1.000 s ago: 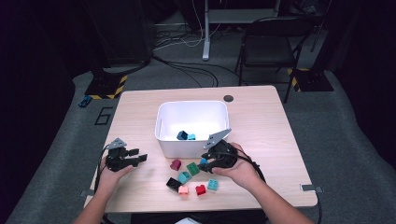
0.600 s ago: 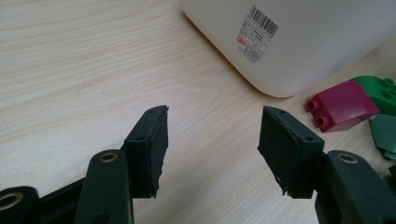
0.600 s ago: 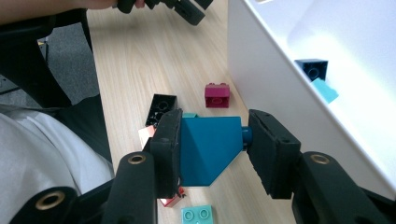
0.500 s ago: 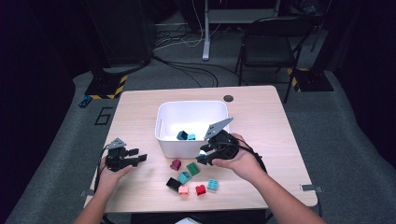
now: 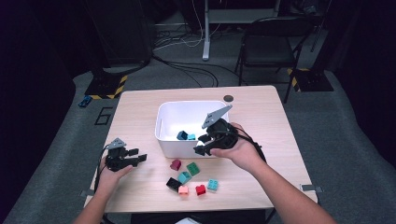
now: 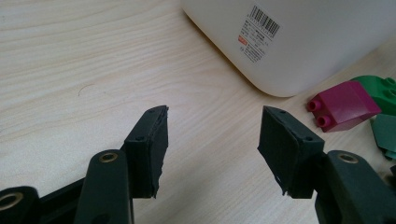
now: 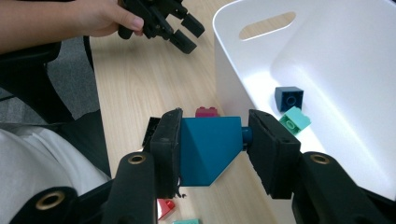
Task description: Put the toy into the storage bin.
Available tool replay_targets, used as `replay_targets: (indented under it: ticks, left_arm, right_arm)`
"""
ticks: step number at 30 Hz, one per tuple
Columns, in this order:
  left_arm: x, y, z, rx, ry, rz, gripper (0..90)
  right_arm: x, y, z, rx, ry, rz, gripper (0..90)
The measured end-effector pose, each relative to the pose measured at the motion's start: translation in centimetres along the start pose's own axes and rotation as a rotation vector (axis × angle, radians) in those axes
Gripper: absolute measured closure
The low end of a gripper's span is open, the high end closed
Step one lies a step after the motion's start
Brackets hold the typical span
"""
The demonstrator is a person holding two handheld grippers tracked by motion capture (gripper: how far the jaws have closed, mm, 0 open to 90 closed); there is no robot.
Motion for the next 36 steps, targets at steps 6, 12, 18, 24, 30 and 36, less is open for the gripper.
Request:
replay_targets:
  ticks: [6,12,18,24,30,36]
  left_arm:
    - [0.0,0.0,0.0,0.008,0.005,0.015,42.1]
    - [0.0,0.3,-0.1,-0.005,0.006,0.038,42.1]
    - [-0.1,0.5,-0.2,-0.010,0.024,0.051,42.1]
    - [-0.2,0.5,-0.2,-0.015,0.020,0.049,42.1]
    - [-0.2,0.6,-0.2,-0.013,0.014,0.048,42.1]
    - [-0.2,0.6,-0.2,-0.012,0.014,0.048,42.1]
  right_arm:
    - [-0.4,-0.9,1.5,0.008,-0.012,-0.014,56.0]
    - [0.0,-1.8,2.4,0.008,-0.014,-0.019,56.0]
    - [0.6,-2.7,3.4,0.017,-0.010,-0.038,56.1]
    - [1.8,-4.0,4.4,0.026,-0.008,-0.058,56.0]
    - [3.7,-5.3,5.2,0.039,0.002,-0.070,56.0]
    - [5.6,-6.2,5.9,0.047,0.016,-0.068,56.0]
Point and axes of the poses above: each handheld gripper's, and its own axes: x roughly forward along the jaws, z roughly out of its top, y roughly to its left, the point moved 7 cm from there along x, roughly forward along the jaws, and after that the axes turned 9 degrees about -z, right-handed, at the moved point
